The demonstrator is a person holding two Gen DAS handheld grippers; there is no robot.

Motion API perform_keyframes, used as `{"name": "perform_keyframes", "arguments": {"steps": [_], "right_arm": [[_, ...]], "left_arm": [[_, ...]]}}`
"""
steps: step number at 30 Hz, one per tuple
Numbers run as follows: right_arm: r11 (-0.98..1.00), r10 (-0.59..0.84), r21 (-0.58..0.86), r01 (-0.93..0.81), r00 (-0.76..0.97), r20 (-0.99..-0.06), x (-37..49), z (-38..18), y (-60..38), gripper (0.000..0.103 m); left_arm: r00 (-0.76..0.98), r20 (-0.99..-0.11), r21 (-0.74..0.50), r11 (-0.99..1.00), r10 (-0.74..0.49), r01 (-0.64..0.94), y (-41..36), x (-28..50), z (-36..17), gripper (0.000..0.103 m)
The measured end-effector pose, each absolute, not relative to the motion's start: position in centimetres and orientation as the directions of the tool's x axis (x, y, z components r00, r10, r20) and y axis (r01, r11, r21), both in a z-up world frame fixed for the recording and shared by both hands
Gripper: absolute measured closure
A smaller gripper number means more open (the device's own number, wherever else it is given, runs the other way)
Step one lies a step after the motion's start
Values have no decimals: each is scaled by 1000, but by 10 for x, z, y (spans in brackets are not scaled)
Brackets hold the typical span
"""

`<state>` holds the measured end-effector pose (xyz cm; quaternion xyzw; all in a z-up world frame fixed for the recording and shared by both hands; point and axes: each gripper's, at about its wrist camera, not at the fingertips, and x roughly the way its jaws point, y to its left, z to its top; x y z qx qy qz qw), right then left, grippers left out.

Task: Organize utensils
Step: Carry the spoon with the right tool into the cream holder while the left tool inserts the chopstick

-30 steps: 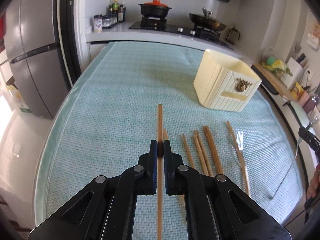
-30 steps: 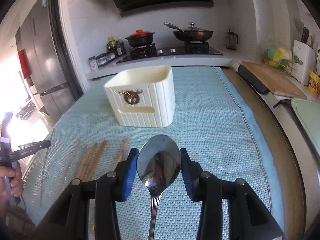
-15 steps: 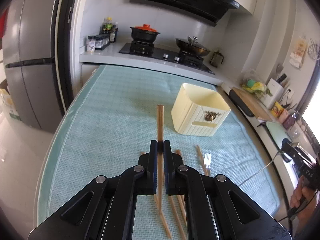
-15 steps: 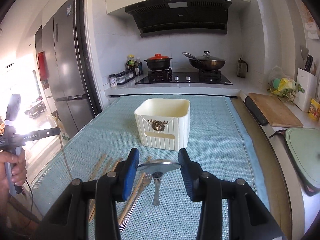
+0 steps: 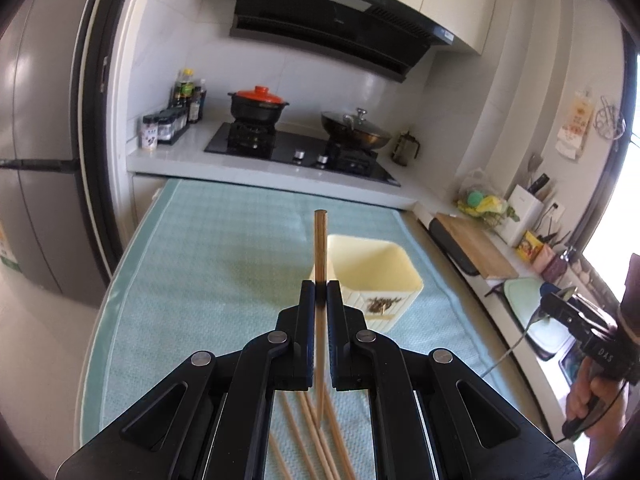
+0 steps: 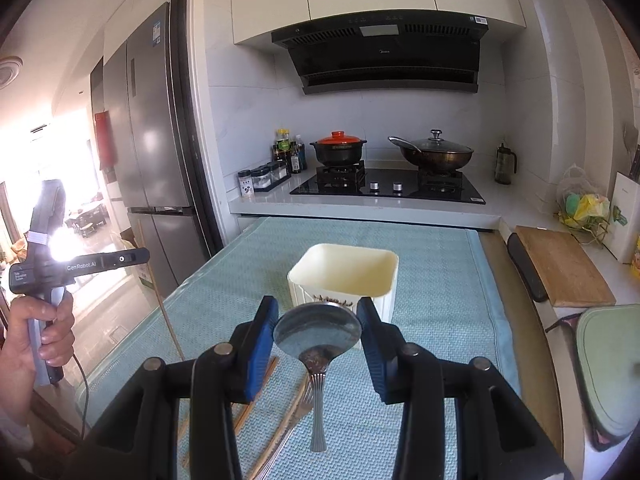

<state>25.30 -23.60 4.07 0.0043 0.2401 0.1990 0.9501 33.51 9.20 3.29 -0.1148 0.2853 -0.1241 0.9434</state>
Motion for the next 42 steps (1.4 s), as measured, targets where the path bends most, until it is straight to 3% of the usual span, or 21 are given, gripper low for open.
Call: {"name": "perform_keyframes", "arguments": {"steps": [8, 13, 17, 27, 38, 40, 42], "right_arm": [[924, 380, 131, -358, 835, -398, 330, 96, -228, 61], [934, 358, 126, -335, 865, -351, 376, 108, -222, 61], [937, 350, 156, -314, 860, -372, 417, 92, -223, 61], [948, 313, 230, -220, 779, -543, 480, 7, -238, 61], [954, 275, 275, -117, 710, -648, 510, -45, -250, 61], [957, 265, 269, -109, 707, -655, 510, -48, -250, 61], [959, 253, 266, -93, 703, -665, 510, -50, -252, 56]], "left_arm": [[840, -435, -329, 926, -324, 186, 69, 413, 83, 100], [874, -390, -302, 937, -291, 177, 45, 452, 86, 100], [860, -434, -292, 945, -267, 146, 27, 486, 61, 100], [761, -591, -309, 947, -266, 91, 12, 525, -26, 100], [718, -657, -268, 961, -230, 64, 8, 533, -57, 98], [713, -663, -266, 962, -228, 60, 9, 533, -58, 87], [715, -665, -261, 964, -214, 47, 13, 527, -57, 66]]}}
